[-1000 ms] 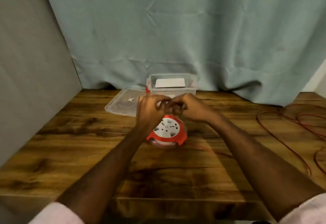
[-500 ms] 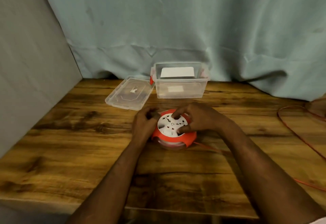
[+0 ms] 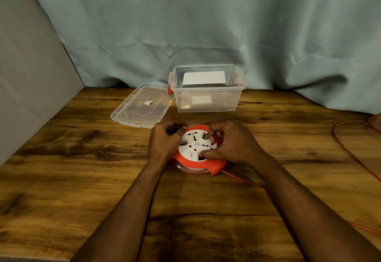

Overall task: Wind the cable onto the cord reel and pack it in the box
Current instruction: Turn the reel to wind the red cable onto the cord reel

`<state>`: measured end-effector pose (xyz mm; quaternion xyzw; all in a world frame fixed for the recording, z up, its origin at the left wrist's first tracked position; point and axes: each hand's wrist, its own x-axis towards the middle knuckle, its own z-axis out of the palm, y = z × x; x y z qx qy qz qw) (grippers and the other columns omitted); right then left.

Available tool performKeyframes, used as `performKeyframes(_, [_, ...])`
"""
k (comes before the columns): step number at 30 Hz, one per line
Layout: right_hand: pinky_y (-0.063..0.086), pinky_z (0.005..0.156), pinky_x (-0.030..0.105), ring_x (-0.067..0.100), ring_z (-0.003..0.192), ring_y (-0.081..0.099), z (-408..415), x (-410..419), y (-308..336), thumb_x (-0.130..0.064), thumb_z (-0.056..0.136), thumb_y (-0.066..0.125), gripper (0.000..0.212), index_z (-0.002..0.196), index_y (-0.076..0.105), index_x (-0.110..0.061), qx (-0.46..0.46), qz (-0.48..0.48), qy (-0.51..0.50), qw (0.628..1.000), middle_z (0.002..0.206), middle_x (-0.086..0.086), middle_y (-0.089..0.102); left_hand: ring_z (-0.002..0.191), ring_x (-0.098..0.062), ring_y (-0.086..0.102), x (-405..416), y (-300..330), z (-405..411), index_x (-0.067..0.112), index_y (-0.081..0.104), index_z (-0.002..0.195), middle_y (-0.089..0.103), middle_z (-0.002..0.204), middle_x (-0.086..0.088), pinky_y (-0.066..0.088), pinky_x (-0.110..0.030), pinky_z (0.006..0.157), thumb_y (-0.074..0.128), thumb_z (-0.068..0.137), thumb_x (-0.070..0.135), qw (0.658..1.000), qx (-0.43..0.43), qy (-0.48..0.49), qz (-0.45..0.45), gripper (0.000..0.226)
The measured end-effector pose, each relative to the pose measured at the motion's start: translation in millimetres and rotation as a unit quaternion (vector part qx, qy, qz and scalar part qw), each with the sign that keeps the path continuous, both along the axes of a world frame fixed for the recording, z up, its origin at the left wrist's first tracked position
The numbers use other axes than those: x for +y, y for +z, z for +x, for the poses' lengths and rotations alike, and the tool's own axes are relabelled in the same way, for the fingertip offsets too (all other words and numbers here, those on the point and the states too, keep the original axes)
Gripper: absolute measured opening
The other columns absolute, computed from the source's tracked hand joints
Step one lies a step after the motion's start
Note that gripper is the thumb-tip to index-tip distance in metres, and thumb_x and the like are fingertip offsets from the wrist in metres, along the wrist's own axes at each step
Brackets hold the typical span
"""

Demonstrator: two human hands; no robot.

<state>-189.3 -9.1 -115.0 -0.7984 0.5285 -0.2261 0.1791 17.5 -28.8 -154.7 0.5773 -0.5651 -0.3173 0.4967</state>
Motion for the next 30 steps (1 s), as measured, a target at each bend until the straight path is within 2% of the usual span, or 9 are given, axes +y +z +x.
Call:
performKeyframes(2, [0.049,0.068,0.023,0.002,0.095,0.066,1,1,0,-0.054,0.060,0.093,0.042,0.065,0.058,-0.029,0.009,-0.011,-0.015,1.000,0.103,-0.020,0.077,0.086,-0.001,0.071,1,1,-1,0.013,0.078,0.108,0.077,0.104,0.001,0.056,-0.012,0.062,0.068,0.092,0.008,1.000,0.011,0.008,-0.002,0.020])
performKeyframes(7, [0.044,0.064,0.020,-0.002,0.088,0.062,6,8,1,-0.056,0.059,0.093,0.048,0.069,0.065,-0.019,0.017,-0.018,-0.049,0.998,0.094,-0.024,0.073,0.096,-0.013,0.073,-2,-2,-1,0.018,0.079,0.105,0.078,0.105,0.003,0.062,-0.039,0.084,0.070,0.090,0.013,0.999,0.025,0.017,0.020,0.019])
performKeyframes(12, [0.055,0.068,0.026,-0.003,0.083,0.064,9,11,0,-0.058,0.057,0.093,0.052,0.061,0.055,-0.023,0.011,-0.032,-0.066,0.997,0.095,-0.017,0.077,0.094,-0.013,0.073,-4,-2,0,0.020,0.079,0.104,0.078,0.103,0.003,0.062,-0.041,0.084,0.070,0.090,0.016,0.999,0.015,0.022,0.022,0.018])
performKeyframes(16, [0.047,0.060,0.017,0.000,0.074,0.060,19,12,-8,-0.068,0.057,0.088,0.053,0.075,0.067,-0.022,0.023,-0.043,-0.098,0.994,0.085,-0.015,0.069,0.093,-0.011,0.073,-3,0,0,0.022,0.080,0.100,0.078,0.099,0.005,0.062,-0.040,0.085,0.070,0.089,0.016,0.999,0.019,0.028,0.014,0.016])
performKeyframes(20, [0.043,0.060,0.025,0.004,0.066,0.056,31,15,-12,-0.076,0.063,0.079,0.059,0.060,0.051,-0.024,0.027,-0.068,-0.119,0.990,0.064,-0.011,0.057,0.089,-0.007,0.072,-2,-1,2,0.023,0.079,0.099,0.077,0.094,0.008,0.062,-0.036,0.083,0.068,0.089,0.014,0.999,0.022,0.028,-0.003,0.017])
performKeyframes(23, [0.037,0.070,0.028,0.009,0.071,0.052,38,20,-8,-0.079,0.067,0.075,0.061,0.057,0.041,-0.029,0.049,-0.047,-0.133,0.989,0.063,-0.013,0.046,0.089,-0.008,0.073,-2,-4,4,0.022,0.080,0.099,0.078,0.094,0.008,0.062,-0.037,0.084,0.068,0.088,0.012,1.000,0.025,0.017,-0.007,0.019])
performKeyframes(26, [0.031,0.065,0.027,0.009,0.066,0.047,47,23,-9,-0.081,0.070,0.071,0.062,0.057,0.043,-0.028,0.054,-0.070,-0.147,0.985,0.064,-0.012,0.044,0.089,-0.010,0.074,-1,-7,5,0.019,0.081,0.098,0.079,0.094,0.006,0.062,-0.041,0.085,0.067,0.086,0.013,0.999,0.029,0.009,-0.015,0.019])
performKeyframes(28, [0.033,0.069,0.026,0.010,0.072,0.050,54,23,-14,-0.080,0.073,0.069,0.053,0.070,0.060,-0.028,0.057,-0.086,-0.144,0.984,0.073,-0.011,0.054,0.087,-0.012,0.074,-1,-6,6,0.015,0.080,0.096,0.079,0.092,0.003,0.062,-0.042,0.084,0.068,0.085,0.010,0.998,0.058,0.011,-0.015,0.017])
performKeyframes(30, [0.045,0.083,0.029,0.015,0.090,0.063,59,22,-19,-0.080,0.074,0.068,0.060,0.100,0.076,-0.027,0.045,-0.086,-0.152,0.984,0.101,-0.008,0.073,0.087,-0.019,0.074,-1,-2,4,0.011,0.078,0.093,0.079,0.090,-0.003,0.062,-0.042,0.082,0.066,0.085,0.004,0.993,0.116,0.011,-0.010,0.016])
